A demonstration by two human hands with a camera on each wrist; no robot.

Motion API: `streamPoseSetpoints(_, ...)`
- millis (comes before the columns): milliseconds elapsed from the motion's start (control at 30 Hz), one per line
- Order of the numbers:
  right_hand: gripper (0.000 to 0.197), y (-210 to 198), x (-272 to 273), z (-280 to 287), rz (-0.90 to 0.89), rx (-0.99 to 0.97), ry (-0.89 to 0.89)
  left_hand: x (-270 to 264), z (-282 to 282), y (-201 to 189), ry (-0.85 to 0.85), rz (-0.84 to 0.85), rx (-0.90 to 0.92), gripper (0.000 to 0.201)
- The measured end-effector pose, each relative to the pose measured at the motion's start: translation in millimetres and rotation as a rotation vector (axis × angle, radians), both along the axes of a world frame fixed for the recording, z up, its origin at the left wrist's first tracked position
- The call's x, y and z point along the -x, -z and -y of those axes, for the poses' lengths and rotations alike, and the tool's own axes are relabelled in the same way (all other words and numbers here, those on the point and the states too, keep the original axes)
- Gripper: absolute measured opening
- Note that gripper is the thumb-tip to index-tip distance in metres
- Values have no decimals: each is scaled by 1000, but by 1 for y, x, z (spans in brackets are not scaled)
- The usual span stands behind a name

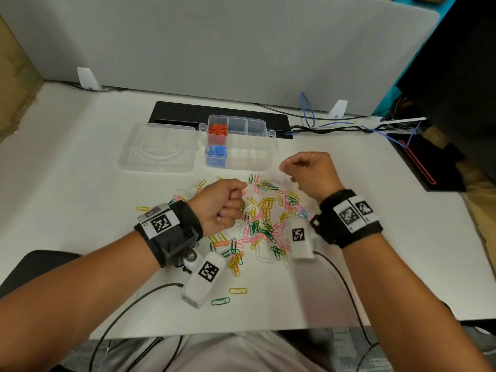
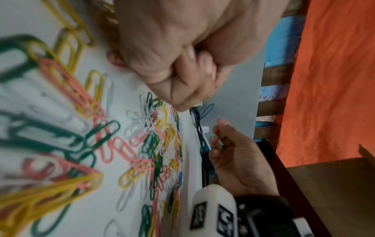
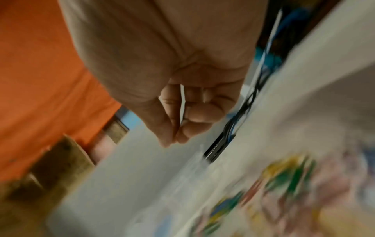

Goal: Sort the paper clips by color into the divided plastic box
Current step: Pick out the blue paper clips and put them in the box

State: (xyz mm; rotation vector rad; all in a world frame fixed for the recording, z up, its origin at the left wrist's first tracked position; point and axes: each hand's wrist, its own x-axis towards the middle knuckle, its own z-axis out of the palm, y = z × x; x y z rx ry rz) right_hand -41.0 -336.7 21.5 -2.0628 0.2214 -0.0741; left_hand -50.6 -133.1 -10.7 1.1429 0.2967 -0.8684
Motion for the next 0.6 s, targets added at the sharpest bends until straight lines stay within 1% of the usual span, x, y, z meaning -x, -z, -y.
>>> streamPoseSetpoints(67, 20, 8, -16, 8, -74, 185, -57, -1, -1, -1, 8, 63, -62, 48)
streamPoseSetpoints(167, 15, 18, -31, 0, -162, 405, -185, -3, -1, -2, 31, 122, -93, 48)
streamPoseSetpoints(267, 4, 22, -42, -7, -256, 531, -273, -1, 1, -1, 59, 124, -118, 46)
streamPoseSetpoints(333, 7, 22, -45, -10, -291, 590, -314, 2, 2, 1, 73, 132, -139, 45)
streamPoseSetpoints(400, 11, 21, -45, -10, -284, 618, -336, 3, 3, 2, 76, 139, -160, 43)
streamPoseSetpoints(433, 12, 20, -43, -9, -270, 601, -339, 3, 3, 2, 74, 139, -167, 40)
streamPoseSetpoints(600, 14, 1, -29, 6, -238, 352, -307, -2, 4, 2, 17, 114, -140, 31)
